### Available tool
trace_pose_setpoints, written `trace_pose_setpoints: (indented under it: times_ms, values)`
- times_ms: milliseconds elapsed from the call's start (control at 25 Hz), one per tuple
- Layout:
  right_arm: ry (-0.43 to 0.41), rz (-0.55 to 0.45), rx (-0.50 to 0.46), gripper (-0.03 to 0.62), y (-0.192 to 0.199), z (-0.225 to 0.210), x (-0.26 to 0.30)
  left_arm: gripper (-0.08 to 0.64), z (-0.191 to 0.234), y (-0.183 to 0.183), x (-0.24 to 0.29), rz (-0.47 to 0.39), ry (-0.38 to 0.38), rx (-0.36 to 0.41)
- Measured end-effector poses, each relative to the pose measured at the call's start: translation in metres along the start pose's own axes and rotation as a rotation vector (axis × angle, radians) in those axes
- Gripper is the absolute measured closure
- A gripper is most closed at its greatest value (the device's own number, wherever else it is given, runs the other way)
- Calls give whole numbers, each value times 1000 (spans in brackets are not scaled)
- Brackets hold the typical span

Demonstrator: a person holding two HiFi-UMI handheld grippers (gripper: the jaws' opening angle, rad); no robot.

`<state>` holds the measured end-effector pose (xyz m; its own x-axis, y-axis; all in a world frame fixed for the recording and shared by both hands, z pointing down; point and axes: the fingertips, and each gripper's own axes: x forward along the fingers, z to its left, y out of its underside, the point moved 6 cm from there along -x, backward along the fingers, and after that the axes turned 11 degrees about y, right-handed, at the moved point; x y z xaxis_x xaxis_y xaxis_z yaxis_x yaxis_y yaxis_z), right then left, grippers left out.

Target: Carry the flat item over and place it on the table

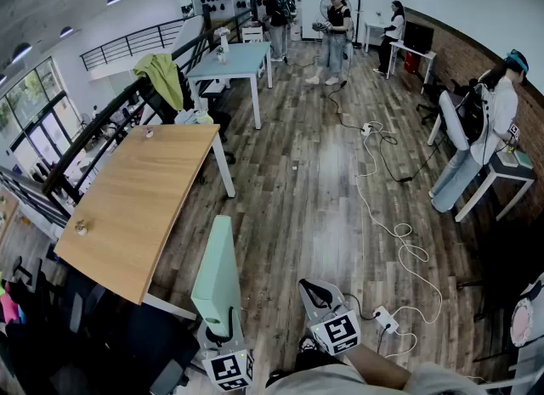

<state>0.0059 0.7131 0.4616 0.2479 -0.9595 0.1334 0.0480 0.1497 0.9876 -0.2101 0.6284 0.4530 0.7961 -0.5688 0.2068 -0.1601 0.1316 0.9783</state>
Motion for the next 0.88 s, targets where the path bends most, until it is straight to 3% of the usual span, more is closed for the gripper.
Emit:
trace_pose_setpoints:
  times_ms: [440, 880]
  values:
    - [21, 14, 8, 583, 7, -19, -9, 416, -13, -4, 13, -13, 17, -1]
    - [-24, -1, 47, 581, 18, -39, 14, 414, -12, -9, 35, -40, 18, -19]
